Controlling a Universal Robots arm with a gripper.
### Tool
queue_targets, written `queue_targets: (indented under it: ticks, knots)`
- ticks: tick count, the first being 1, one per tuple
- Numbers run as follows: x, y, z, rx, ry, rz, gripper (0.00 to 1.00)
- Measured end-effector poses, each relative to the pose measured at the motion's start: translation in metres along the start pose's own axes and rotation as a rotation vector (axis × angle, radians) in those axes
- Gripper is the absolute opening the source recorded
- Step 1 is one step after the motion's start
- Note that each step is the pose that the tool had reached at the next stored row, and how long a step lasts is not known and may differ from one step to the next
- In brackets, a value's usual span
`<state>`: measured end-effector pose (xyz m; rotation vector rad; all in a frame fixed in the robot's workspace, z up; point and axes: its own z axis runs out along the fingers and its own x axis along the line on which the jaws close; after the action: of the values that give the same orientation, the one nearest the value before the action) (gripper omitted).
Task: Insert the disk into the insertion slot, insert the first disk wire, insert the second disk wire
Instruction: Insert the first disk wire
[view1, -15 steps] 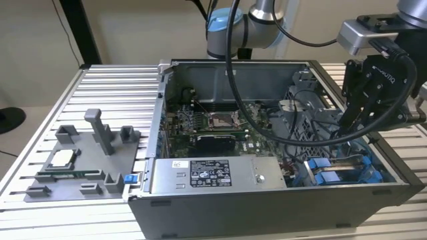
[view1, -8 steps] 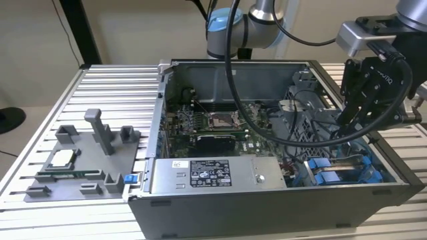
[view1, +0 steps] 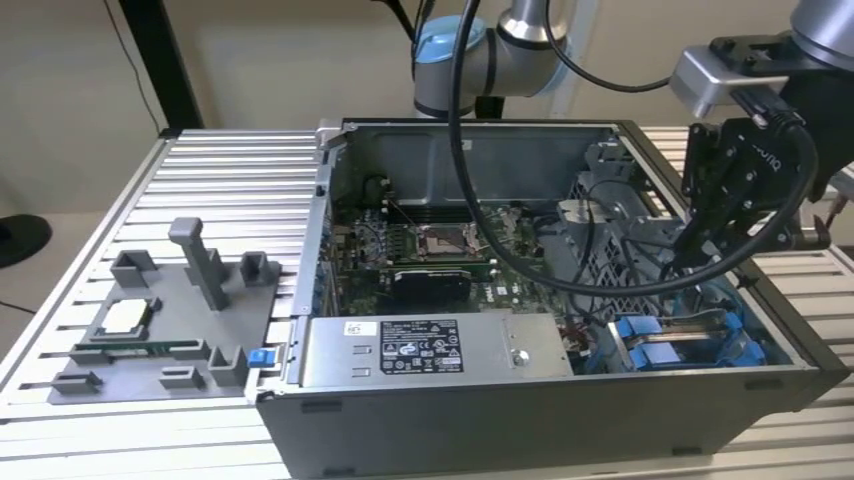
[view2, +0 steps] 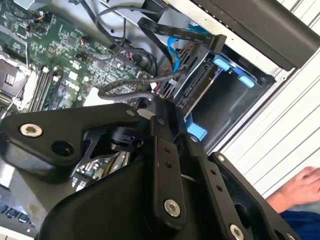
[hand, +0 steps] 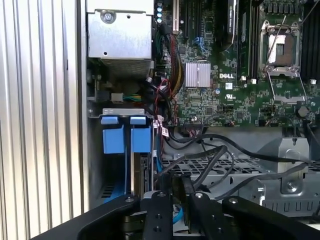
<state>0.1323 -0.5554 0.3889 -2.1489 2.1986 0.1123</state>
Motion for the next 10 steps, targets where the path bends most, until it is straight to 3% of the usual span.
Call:
queue_targets:
  ticks: [10]
  knots:
    - [0.0003,0.0000,0.0007,0.0000,-0.0022,0.000,0.00]
